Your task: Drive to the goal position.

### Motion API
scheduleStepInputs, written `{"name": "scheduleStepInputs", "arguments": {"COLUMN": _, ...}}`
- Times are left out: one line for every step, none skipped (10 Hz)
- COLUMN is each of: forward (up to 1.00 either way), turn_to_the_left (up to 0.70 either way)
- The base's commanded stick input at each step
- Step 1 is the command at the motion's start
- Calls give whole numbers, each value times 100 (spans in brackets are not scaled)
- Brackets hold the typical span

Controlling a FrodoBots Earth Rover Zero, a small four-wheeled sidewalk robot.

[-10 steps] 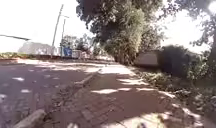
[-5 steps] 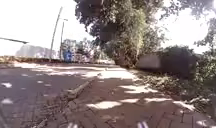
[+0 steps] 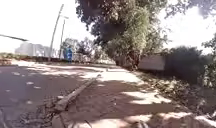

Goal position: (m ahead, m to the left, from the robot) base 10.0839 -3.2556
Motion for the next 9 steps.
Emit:
{"name": "scheduleStepInputs", "arguments": {"forward": 100, "turn_to_the_left": 0}}
{"name": "scheduleStepInputs", "arguments": {"forward": 100, "turn_to_the_left": 0}}
{"name": "scheduleStepInputs", "arguments": {"forward": 100, "turn_to_the_left": 0}}
{"name": "scheduleStepInputs", "arguments": {"forward": 100, "turn_to_the_left": 0}}
{"name": "scheduleStepInputs", "arguments": {"forward": 100, "turn_to_the_left": 0}}
{"name": "scheduleStepInputs", "arguments": {"forward": 100, "turn_to_the_left": 0}}
{"name": "scheduleStepInputs", "arguments": {"forward": 100, "turn_to_the_left": 0}}
{"name": "scheduleStepInputs", "arguments": {"forward": 100, "turn_to_the_left": 0}}
{"name": "scheduleStepInputs", "arguments": {"forward": 100, "turn_to_the_left": 0}}
